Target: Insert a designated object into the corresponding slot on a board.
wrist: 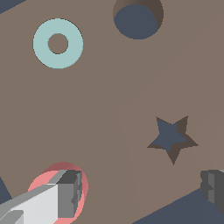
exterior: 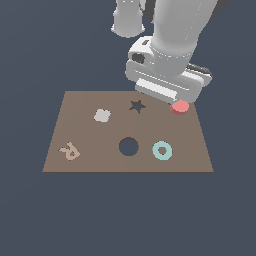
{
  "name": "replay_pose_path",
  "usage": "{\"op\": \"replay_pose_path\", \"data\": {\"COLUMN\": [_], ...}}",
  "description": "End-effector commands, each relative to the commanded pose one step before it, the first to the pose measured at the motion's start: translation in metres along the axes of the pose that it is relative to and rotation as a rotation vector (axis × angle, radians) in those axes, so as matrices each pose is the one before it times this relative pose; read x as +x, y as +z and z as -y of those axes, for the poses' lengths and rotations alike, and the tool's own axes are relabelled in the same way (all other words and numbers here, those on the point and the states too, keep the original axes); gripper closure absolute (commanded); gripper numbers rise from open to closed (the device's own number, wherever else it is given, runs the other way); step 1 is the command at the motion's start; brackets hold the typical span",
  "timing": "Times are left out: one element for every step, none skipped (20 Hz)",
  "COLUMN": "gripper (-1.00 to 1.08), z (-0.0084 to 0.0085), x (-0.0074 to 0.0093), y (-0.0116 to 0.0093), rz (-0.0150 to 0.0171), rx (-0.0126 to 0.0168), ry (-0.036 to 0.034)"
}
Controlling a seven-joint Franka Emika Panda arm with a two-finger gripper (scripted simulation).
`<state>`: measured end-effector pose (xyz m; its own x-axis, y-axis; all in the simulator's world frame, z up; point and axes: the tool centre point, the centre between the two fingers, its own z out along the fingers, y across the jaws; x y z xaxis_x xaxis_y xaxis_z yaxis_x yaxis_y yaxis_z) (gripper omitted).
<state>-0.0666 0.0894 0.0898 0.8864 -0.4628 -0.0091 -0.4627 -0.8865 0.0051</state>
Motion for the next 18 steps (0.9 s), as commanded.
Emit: {"op": "replay_pose_path", "data": {"gripper": [-0.92,-0.92,-0.92,-0.92,-0.92,-0.92,-0.92,-0.92,-0.92,-0.92,-0.92,-0.92,-0.92,-0.92,-0.92,-0.92,-0.92,-0.92], "z": [0.01293,0.00477,0.00459,0.00441,0.00422,0.00402,0.00384,0.00365,0.00348,0.00329,0.00311,0.00290,0.00269,0.00248,0.00225,0.00203,0.00180,0.00158], "x": [-0.01103,-0.00394,-0.00375,-0.00357,-0.00340,-0.00323,-0.00305,-0.00286,-0.00268,-0.00248,-0.00231,-0.00214,-0.00197,-0.00180,-0.00161,-0.00143,-0.00124,-0.00105], "y": [0.00743,0.00271,0.00260,0.00248,0.00237,0.00226,0.00214,0.00203,0.00192,0.00180,0.00168,0.00157,0.00145,0.00133,0.00120,0.00107,0.00095,0.00082], "rz": [-0.00192,-0.00055,-0.00053,-0.00051,-0.00048,-0.00046,-0.00044,-0.00041,-0.00039,-0.00036,-0.00034,-0.00031,-0.00029,-0.00026,-0.00024,-0.00021,-0.00018,-0.00015], "rx": [0.00135,0.00041,0.00039,0.00038,0.00036,0.00034,0.00032,0.00031,0.00029,0.00028,0.00026,0.00024,0.00022,0.00020,0.00019,0.00017,0.00015,0.00013], "ry": [0.05485,0.01919,0.01836,0.01754,0.01672,0.01589,0.01507,0.01428,0.01347,0.01266,0.01186,0.01106,0.01020,0.00932,0.00847,0.00758,0.00669,0.00579]}}
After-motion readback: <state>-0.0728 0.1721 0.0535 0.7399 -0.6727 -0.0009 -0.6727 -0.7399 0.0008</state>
